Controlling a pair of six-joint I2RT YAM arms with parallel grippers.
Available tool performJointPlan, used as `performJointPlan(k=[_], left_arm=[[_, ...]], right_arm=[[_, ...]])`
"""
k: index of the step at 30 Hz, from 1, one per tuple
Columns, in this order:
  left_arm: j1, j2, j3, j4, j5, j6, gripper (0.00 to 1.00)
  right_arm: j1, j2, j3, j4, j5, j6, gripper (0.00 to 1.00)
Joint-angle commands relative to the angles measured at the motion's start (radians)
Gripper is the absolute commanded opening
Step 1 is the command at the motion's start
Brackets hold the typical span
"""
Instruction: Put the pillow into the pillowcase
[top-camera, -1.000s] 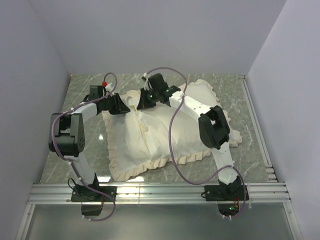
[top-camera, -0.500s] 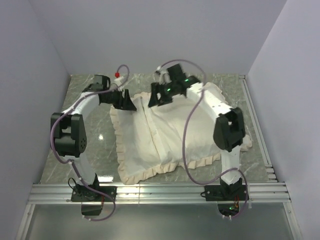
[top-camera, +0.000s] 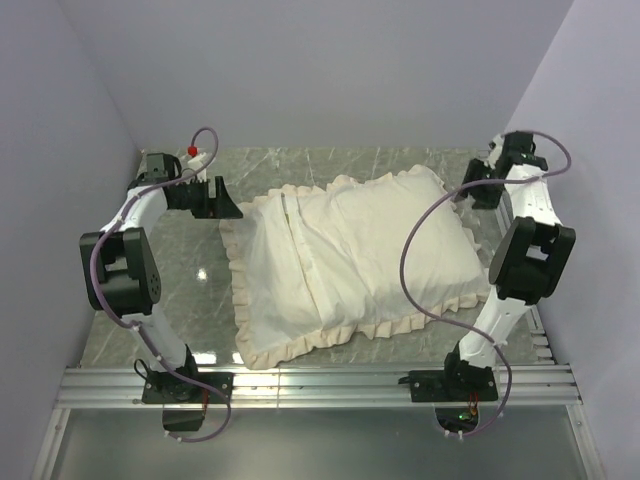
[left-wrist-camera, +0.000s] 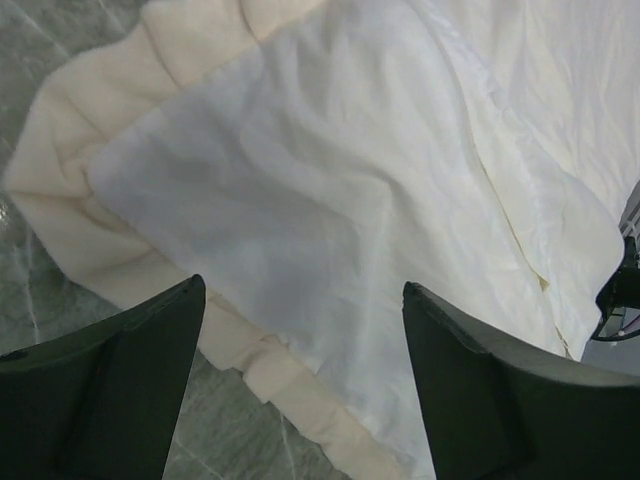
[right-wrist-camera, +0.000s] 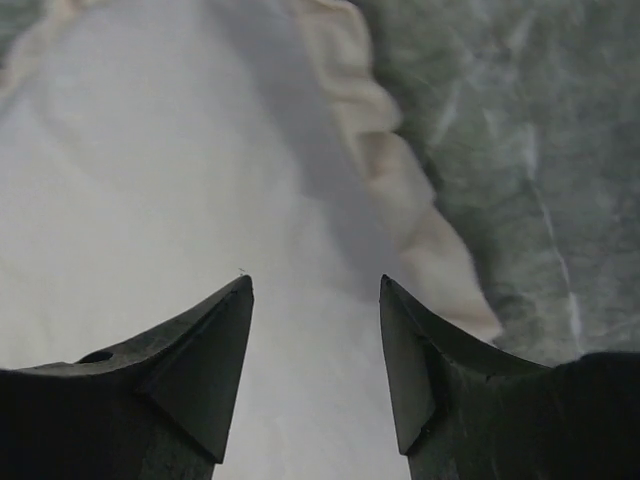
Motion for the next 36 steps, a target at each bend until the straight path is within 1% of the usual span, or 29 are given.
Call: performJointPlan(k=[1, 3, 4, 6, 7, 10, 12, 13, 14, 15, 16, 17, 18, 19, 20, 21, 22, 25, 26, 27, 28, 29, 30, 31, 32, 33, 34, 35, 36], left_arm=[[-0.005, -0.038, -0.014, 0.019, -0.037, 0.018, 0.86], [-0.009, -0.014, -0.016, 0.004, -0.046, 0.017, 0.85], [-0.016, -0.008, -0.029, 0.030, -0.046, 0.005, 0.85], [-0.045, 0.012, -0.033, 0.062, -0.047, -0.030, 0.84], [-0.061, 0.040, -0.016, 0.085, -0.055, -0.038, 0.83], [-0.129, 0.101, 0.085, 0.070, -0.069, -0.061, 0.81], [-0.131, 0.169, 0.134, 0.064, -0.051, -0.104, 0.78], [-0.166, 0.187, 0.167, 0.068, -0.019, -0.144, 0.72], [-0.177, 0.224, 0.179, 0.090, -0.003, -0.159, 0.69], [-0.189, 0.244, 0.194, 0.099, 0.000, -0.172, 0.65], [-0.225, 0.268, 0.239, 0.110, -0.015, -0.172, 0.56], [-0.242, 0.326, 0.271, 0.121, -0.029, -0.172, 0.52], [-0.267, 0.359, 0.308, 0.151, -0.044, -0.202, 0.48], [-0.273, 0.396, 0.404, 0.160, -0.043, -0.227, 0.43], [-0.276, 0.461, 0.456, 0.171, -0.011, -0.259, 0.43], [-0.276, 0.483, 0.501, 0.220, -0.008, -0.347, 0.45], [-0.273, 0.489, 0.544, 0.258, -0.017, -0.389, 0.57], [-0.258, 0.437, 0.546, 0.349, -0.164, -0.414, 0.84], [-0.246, 0.392, 0.543, 0.343, -0.191, -0.397, 0.87], [-0.203, 0.367, 0.540, 0.326, -0.190, -0.361, 0.90], [-0.178, 0.341, 0.534, 0.255, -0.169, -0.335, 0.93], [-0.151, 0.291, 0.527, 0.206, -0.147, -0.299, 0.95], [-0.091, 0.266, 0.523, 0.126, -0.111, -0.185, 0.95], [-0.065, 0.238, 0.500, -0.021, -0.106, -0.113, 0.99], [-0.040, 0.176, 0.472, -0.102, -0.098, -0.015, 0.99], [0.004, 0.139, 0.436, -0.169, -0.089, 0.158, 0.99], [0.021, 0.102, 0.335, -0.216, -0.101, 0.229, 0.99], [0.038, 0.018, 0.275, -0.303, -0.106, 0.309, 0.99], [0.061, -0.032, 0.206, -0.318, -0.116, 0.428, 0.99]], right_arm=[[-0.015, 0.052, -0.078, -0.047, 0.003, -0.023, 0.61], [-0.007, 0.062, -0.175, -0.022, -0.093, -0.006, 0.54], [0.029, 0.062, -0.213, -0.011, -0.153, 0.017, 0.49], [0.121, 0.057, -0.288, -0.007, -0.262, 0.022, 0.40], [0.224, 0.048, -0.301, 0.002, -0.289, 0.012, 0.36], [0.290, -0.021, -0.330, 0.074, -0.391, 0.079, 0.35], [0.272, -0.050, -0.310, 0.114, -0.374, 0.101, 0.34], [0.269, -0.049, -0.301, 0.114, -0.360, 0.107, 0.32], [0.214, -0.049, -0.295, 0.117, -0.365, 0.112, 0.23], [0.202, -0.035, -0.284, 0.126, -0.371, 0.118, 0.18], [0.191, -0.026, -0.277, 0.129, -0.370, 0.129, 0.14], [0.185, -0.015, -0.269, 0.131, -0.367, 0.130, 0.08], [0.179, 0.005, -0.251, 0.141, -0.353, 0.130, 0.07], [0.177, 0.013, -0.240, 0.149, -0.334, 0.126, 0.07], [0.174, 0.020, -0.224, 0.155, -0.278, 0.121, 0.07], [0.159, 0.031, -0.191, 0.166, -0.249, 0.118, 0.07], [0.147, 0.034, -0.172, 0.173, -0.232, 0.123, 0.07], [0.084, 0.043, -0.088, 0.160, -0.206, 0.117, 0.16], [0.071, 0.042, -0.065, 0.131, -0.190, 0.088, 0.23], [0.064, 0.024, -0.037, 0.056, -0.154, 0.054, 0.27], [0.045, 0.005, -0.039, 0.016, -0.146, -0.031, 0.32], [0.035, -0.019, -0.054, -0.021, -0.146, -0.087, 0.49], [0.027, -0.089, -0.118, -0.087, -0.170, -0.145, 0.60], [0.006, -0.133, -0.166, -0.110, -0.173, -0.273, 0.70], [-0.002, -0.179, -0.219, -0.129, -0.161, -0.338, 0.72], [-0.011, -0.279, -0.335, -0.136, -0.137, -0.397, 0.86], [-0.018, -0.330, -0.397, -0.129, -0.070, -0.502, 0.87], [-0.025, -0.383, -0.461, -0.110, -0.034, -0.546, 0.93], [-0.028, -0.471, -0.576, -0.059, 0.003, -0.619, 0.93]])
